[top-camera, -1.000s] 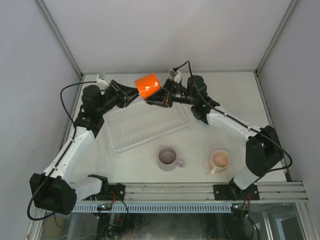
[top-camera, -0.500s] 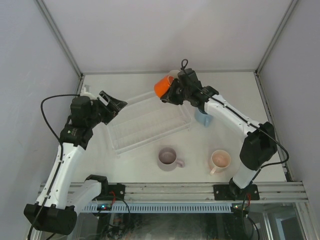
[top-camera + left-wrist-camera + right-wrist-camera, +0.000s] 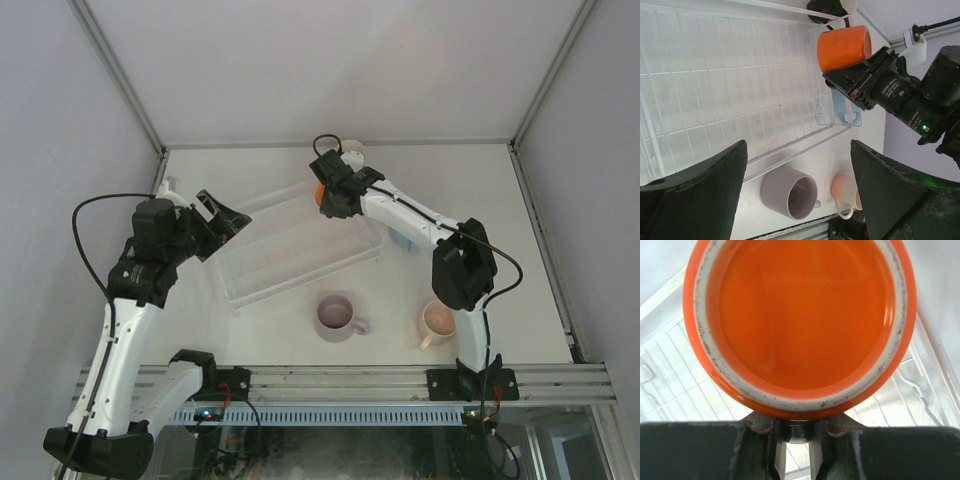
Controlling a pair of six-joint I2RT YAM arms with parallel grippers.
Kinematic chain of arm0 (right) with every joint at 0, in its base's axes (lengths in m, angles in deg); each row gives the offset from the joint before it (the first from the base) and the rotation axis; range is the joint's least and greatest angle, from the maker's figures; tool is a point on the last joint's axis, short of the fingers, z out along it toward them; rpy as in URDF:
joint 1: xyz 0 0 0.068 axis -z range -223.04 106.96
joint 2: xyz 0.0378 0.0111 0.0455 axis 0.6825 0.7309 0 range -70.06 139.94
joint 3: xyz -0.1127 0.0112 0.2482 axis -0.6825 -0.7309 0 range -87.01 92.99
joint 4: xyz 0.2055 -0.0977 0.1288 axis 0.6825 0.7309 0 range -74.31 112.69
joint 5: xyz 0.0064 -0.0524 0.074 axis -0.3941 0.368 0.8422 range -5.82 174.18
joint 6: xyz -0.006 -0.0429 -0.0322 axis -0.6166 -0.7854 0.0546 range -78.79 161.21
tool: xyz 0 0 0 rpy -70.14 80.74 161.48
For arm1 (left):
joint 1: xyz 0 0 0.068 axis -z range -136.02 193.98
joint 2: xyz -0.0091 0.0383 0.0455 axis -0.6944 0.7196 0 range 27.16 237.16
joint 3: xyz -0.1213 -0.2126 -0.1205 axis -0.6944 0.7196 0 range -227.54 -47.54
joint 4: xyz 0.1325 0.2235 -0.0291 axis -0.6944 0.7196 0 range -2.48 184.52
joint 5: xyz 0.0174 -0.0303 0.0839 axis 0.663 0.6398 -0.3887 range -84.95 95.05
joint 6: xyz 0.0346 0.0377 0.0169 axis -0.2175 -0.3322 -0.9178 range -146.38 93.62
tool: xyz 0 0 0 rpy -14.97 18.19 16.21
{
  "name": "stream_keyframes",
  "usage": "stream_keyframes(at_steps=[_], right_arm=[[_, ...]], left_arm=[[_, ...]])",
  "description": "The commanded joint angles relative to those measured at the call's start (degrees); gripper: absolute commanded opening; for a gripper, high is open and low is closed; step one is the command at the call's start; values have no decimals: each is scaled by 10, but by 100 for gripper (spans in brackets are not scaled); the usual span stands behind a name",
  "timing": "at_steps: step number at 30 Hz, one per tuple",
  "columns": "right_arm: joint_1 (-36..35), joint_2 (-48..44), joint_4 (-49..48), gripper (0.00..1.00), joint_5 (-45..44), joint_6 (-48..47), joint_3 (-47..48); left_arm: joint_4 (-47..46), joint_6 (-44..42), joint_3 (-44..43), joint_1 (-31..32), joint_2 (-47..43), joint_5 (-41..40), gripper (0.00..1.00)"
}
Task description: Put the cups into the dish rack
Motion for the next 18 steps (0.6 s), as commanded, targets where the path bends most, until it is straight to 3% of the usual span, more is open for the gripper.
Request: stream_keyframes(at_steps=[1,18], right_arm=[[2,-2,-19,0,-70,-25,53],[7,86,-8,0,-88,-46,94]], left_arm=[[14,-25,-40,-1,-18,-3,87],[41,-43,-47,-2,-55,-29,90]])
